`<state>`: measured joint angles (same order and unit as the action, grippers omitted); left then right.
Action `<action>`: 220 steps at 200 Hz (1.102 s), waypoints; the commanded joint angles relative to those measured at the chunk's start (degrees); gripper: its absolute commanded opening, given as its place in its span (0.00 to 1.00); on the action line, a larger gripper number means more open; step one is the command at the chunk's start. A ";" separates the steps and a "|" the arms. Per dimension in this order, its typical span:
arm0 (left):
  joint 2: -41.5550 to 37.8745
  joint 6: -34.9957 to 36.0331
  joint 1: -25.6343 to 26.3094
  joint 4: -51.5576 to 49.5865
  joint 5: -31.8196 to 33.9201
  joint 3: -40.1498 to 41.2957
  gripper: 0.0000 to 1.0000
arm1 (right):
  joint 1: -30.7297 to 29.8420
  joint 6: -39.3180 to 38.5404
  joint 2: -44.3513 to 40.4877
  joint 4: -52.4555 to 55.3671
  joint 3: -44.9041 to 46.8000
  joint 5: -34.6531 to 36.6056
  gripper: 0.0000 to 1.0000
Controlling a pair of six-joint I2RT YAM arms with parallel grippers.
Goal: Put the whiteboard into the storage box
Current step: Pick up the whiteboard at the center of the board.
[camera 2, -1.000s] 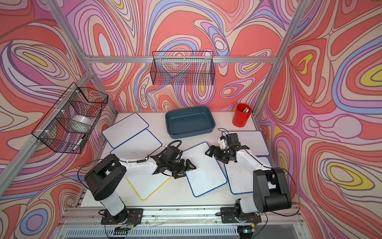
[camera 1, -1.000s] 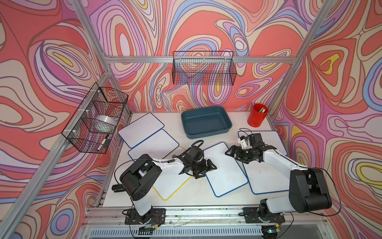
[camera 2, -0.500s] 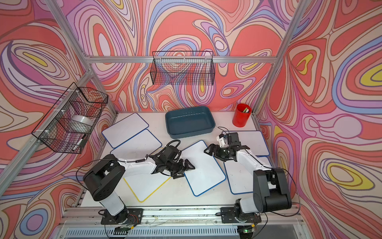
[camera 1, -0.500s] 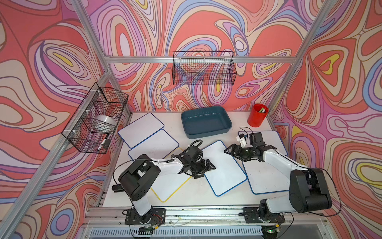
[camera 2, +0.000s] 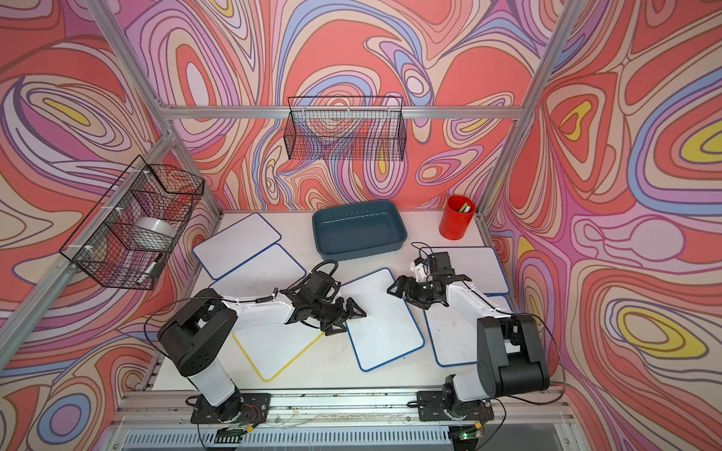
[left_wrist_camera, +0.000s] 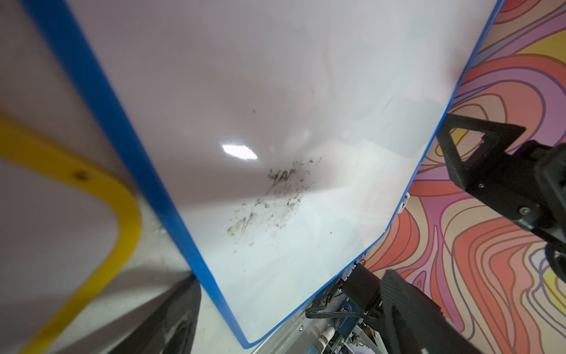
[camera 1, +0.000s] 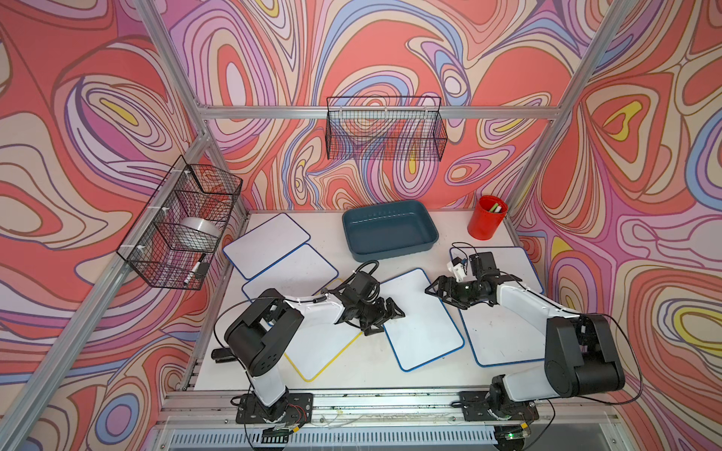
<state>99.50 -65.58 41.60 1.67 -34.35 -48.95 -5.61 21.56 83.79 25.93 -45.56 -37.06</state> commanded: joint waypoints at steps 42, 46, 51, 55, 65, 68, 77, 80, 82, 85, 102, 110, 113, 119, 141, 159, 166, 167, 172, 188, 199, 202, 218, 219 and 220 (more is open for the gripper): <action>5.84 3.62 -0.03 6.23 7.01 -1.22 0.88 | -3.06 4.62 -0.85 5.23 4.25 -19.02 0.86; 5.81 3.62 -0.03 6.32 7.06 -1.15 0.88 | -2.89 4.69 -0.95 5.14 4.36 -19.05 0.86; 5.87 3.53 -0.03 6.45 7.08 -1.16 0.88 | -2.79 4.75 -1.12 5.05 4.35 -19.29 0.86; 5.92 3.47 -0.03 6.51 7.14 -1.09 0.88 | -2.79 4.78 -1.30 4.98 4.49 -19.47 0.86; 5.93 3.45 -0.03 6.56 7.21 -1.06 0.88 | -2.51 4.99 -1.68 4.83 4.54 -19.81 0.86; 5.90 3.44 -0.03 6.56 7.21 -1.06 0.88 | -2.48 5.06 -1.81 4.80 4.55 -19.88 0.86; 6.09 3.45 -0.03 6.70 7.13 -1.06 0.88 | -2.28 5.20 -2.24 4.68 4.60 -20.05 0.86; 6.13 3.44 -0.03 6.81 7.14 -1.06 0.88 | -2.21 5.24 -2.37 4.59 4.66 -20.25 0.86; 6.14 3.44 -0.03 6.78 7.11 -1.06 0.88 | -2.13 5.31 -2.44 4.57 4.66 -20.36 0.86; 6.22 3.44 -0.03 6.83 7.10 -1.06 0.88 | -2.07 5.37 -2.55 4.52 4.69 -20.41 0.86; 6.52 3.36 -0.01 7.09 6.93 -1.10 0.88 | -1.37 5.85 -3.08 3.86 4.98 -21.48 0.86; 6.58 3.31 -0.03 7.27 6.90 -1.05 0.88 | -1.04 6.14 -3.32 3.49 5.26 -22.10 0.86; 6.58 3.32 -0.03 7.39 6.85 -0.99 0.88 | -0.83 6.18 -3.47 3.34 5.26 -22.41 0.85; 6.60 3.18 -0.03 7.54 6.90 -1.00 0.88 | -0.58 6.50 -3.76 2.90 5.44 -22.91 0.85; 6.68 3.18 -0.03 7.65 6.84 -1.04 0.88 | 0.73 6.91 -4.66 2.50 5.33 -24.38 0.85; 7.02 3.18 -0.03 7.56 6.49 -1.32 0.88 | 1.36 6.77 -5.14 2.67 5.11 -25.78 0.84; 7.18 3.22 -0.03 7.56 6.25 -1.54 0.88 | 1.45 6.66 -5.24 2.71 5.02 -26.11 0.84; 7.23 3.22 -0.03 7.60 6.24 -1.58 0.88 | 1.42 6.65 -5.23 2.72 5.03 -26.12 0.84; 7.28 3.18 -0.03 7.56 6.14 -1.59 0.88 | 1.41 6.57 -5.30 2.74 4.96 -26.22 0.84; 7.41 3.27 -0.03 7.64 6.23 -1.76 0.88 | 1.50 6.38 -5.22 2.88 5.04 -26.39 0.84; 7.45 3.21 -0.03 7.73 6.31 -1.94 0.88 | 1.55 6.47 -5.32 2.81 5.15 -26.54 0.84; 7.49 3.14 -0.03 7.74 6.32 -1.99 0.88 | 1.49 6.48 -5.35 2.74 5.17 -26.56 0.84; 7.79 2.53 -0.03 8.06 6.03 -2.57 0.88 | 1.53 6.79 -5.41 2.37 5.00 -27.07 0.84; 7.76 2.50 -0.03 8.07 5.95 -2.65 0.88 | 1.55 6.81 -5.40 2.28 4.93 -27.13 0.84; 7.78 2.49 -0.03 8.12 5.96 -2.69 0.88 | 1.55 6.82 -5.40 2.24 4.90 -27.16 0.84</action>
<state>101.10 -64.12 40.40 1.56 -33.17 -50.92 -0.64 25.43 78.48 22.90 -41.45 -45.23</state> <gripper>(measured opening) 0.879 0.845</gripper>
